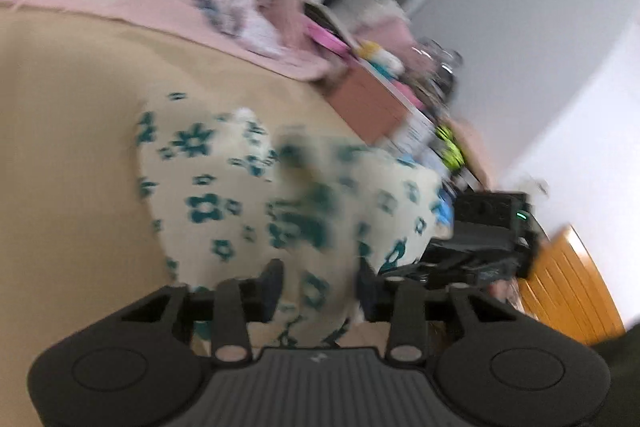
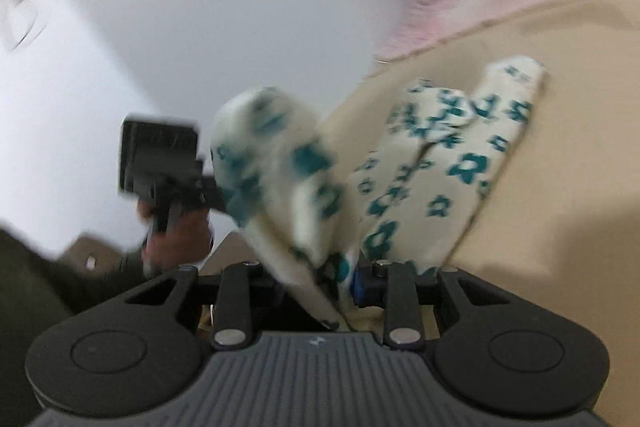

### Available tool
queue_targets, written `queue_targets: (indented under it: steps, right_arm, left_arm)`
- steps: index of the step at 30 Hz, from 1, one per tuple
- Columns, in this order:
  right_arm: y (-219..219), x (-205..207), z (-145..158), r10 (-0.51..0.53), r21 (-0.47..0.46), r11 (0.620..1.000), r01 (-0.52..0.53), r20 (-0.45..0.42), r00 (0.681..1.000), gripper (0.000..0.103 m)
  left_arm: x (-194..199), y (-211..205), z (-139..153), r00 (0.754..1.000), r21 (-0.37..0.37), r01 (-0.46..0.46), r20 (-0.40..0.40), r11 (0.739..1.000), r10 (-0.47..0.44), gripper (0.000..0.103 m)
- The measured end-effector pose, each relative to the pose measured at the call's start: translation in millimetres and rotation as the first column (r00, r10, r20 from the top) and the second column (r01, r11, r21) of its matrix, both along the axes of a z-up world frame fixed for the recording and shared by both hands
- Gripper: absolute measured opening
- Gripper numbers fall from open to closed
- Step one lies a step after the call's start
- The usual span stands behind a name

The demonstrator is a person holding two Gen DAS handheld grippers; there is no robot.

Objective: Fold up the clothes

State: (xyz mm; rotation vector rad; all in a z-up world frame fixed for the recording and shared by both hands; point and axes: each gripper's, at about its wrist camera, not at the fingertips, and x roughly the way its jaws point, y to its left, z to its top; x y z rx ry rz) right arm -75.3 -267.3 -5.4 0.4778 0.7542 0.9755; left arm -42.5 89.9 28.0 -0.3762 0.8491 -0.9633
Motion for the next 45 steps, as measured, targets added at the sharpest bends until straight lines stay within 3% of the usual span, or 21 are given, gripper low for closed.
queue_targets:
  steps: [3, 5, 7, 9, 10, 13, 15, 17, 19, 22, 25, 27, 29, 31, 33, 35, 37, 39, 41, 43, 45]
  right_arm:
    - [-0.2, 5.3, 7.4, -0.095, -0.010, 0.995, 0.095, -0.030, 0.995, 0.043]
    - [-7.4, 1.2, 8.7, -0.134, 0.014, 0.991, 0.135, -0.055, 0.989, 0.042]
    - [-8.1, -2.4, 6.6, -0.168, 0.035, 0.985, 0.172, -0.082, 0.982, 0.019]
    - [-6.8, -6.9, 6.0, -0.189, 0.037, 0.980, 0.193, -0.089, 0.978, 0.018]
    - [-4.9, -10.1, 8.1, -0.192, 0.014, 0.981, 0.193, -0.067, 0.979, 0.018]
    - [0.8, -14.5, 13.7, -0.204, -0.059, 0.978, 0.201, -0.043, 0.978, 0.018]
    - [2.8, -16.9, 19.0, -0.219, -0.104, 0.971, 0.216, -0.019, 0.976, 0.022]
    - [3.9, -18.3, 25.7, -0.237, -0.144, 0.961, 0.237, 0.013, 0.971, 0.035]
    - [-3.6, -24.8, 36.3, -0.289, -0.175, 0.938, 0.298, 0.076, 0.954, 0.047]
    - [-12.6, -27.4, 48.0, -0.385, -0.180, 0.893, 0.411, 0.165, 0.908, 0.048]
    - [2.4, -29.5, 56.8, -0.468, -0.200, 0.818, 0.539, 0.312, 0.827, 0.046]
    - [26.6, -36.5, 62.2, -0.454, -0.219, 0.778, 0.589, 0.451, 0.768, 0.039]
    - [54.4, -40.4, 61.6, -0.383, -0.253, 0.780, 0.573, 0.531, 0.756, 0.036]
    - [77.5, -39.1, 54.8, -0.334, -0.305, 0.766, 0.566, 0.563, 0.756, 0.029]
    - [85.7, -27.8, 35.8, -0.359, -0.369, 0.729, 0.577, 0.512, 0.781, 0.024]
    - [69.5, -20.3, 13.8, -0.432, -0.330, 0.746, 0.578, 0.421, 0.798, 0.024]
    - [60.0, -17.6, 7.0, -0.464, -0.267, 0.774, 0.573, 0.375, 0.802, 0.024]
    - [64.3, -22.5, 17.5, -0.443, -0.283, 0.767, 0.576, 0.415, 0.795, 0.025]
    - [64.8, -31.4, 32.0, -0.440, -0.260, 0.758, 0.598, 0.473, 0.763, 0.025]
    - [57.8, -33.7, 40.8, -0.472, -0.217, 0.753, 0.622, 0.480, 0.739, 0.026]
    - [53.4, -27.9, 36.6, -0.469, -0.224, 0.763, 0.606, 0.455, 0.757, 0.026]
  left_arm:
    - [-0.1, 1.5, -1.6, 0.998, 0.003, -0.060, -0.007, 0.998, 0.060, 0.025]
    - [-1.9, 1.0, -0.8, 0.998, -0.006, -0.071, 0.001, 0.997, 0.071, 0.026]
    - [-4.5, 2.4, 1.1, 0.996, -0.006, -0.084, 0.016, 0.996, 0.084, 0.034]
    - [-7.0, 2.9, 2.9, 0.993, 0.016, -0.103, 0.058, 0.995, 0.102, 0.034]
    - [-7.8, 0.3, 3.2, 0.990, 0.043, -0.118, 0.082, 0.992, 0.115, 0.028]
    - [-13.3, -10.9, -2.3, 0.986, 0.105, -0.128, 0.118, 0.986, 0.116, 0.027]
    - [-19.5, -13.2, -2.4, 0.982, 0.119, -0.137, 0.149, 0.983, 0.118, 0.028]
    - [-24.6, -9.0, 2.7, 0.975, 0.111, -0.160, 0.173, 0.981, 0.140, 0.036]
    - [-29.7, -0.5, 11.0, 0.959, 0.101, -0.223, 0.202, 0.970, 0.199, 0.049]
    - [-34.4, 4.0, 24.6, 0.914, 0.067, -0.331, 0.272, 0.941, 0.301, 0.048]
    - [-43.8, -10.7, 33.3, 0.816, 0.020, -0.479, 0.377, 0.877, 0.437, 0.033]
    - [-52.1, -27.5, 35.8, 0.751, 0.009, -0.538, 0.458, 0.843, 0.475, 0.032]
    - [-55.0, -48.9, 31.6, 0.744, 0.058, -0.524, 0.518, 0.850, 0.423, 0.029]
    - [-52.0, -67.2, 18.3, 0.755, 0.149, -0.514, 0.546, 0.845, 0.363, 0.019]
    - [-46.5, -76.2, 0.3, 0.763, 0.229, -0.539, 0.542, 0.811, 0.354, 0.018]
    - [-42.2, -74.5, -15.0, 0.764, 0.257, -0.575, 0.509, 0.776, 0.397, 0.018]
    - [-43.7, -69.6, -18.7, 0.759, 0.246, -0.592, 0.490, 0.767, 0.429, 0.019]
    - [-49.9, -61.4, -11.9, 0.724, 0.220, -0.632, 0.511, 0.743, 0.464, 0.020]
    - [-61.8, -54.2, 1.8, 0.669, 0.148, -0.670, 0.546, 0.727, 0.505, 0.022]
    - [-71.1, -53.2, 14.1, 0.649, 0.094, -0.661, 0.570, 0.744, 0.504, 0.031]
    - [-72.6, -64.4, 14.9, 0.698, 0.132, -0.590, 0.579, 0.796, 0.422, 0.031]
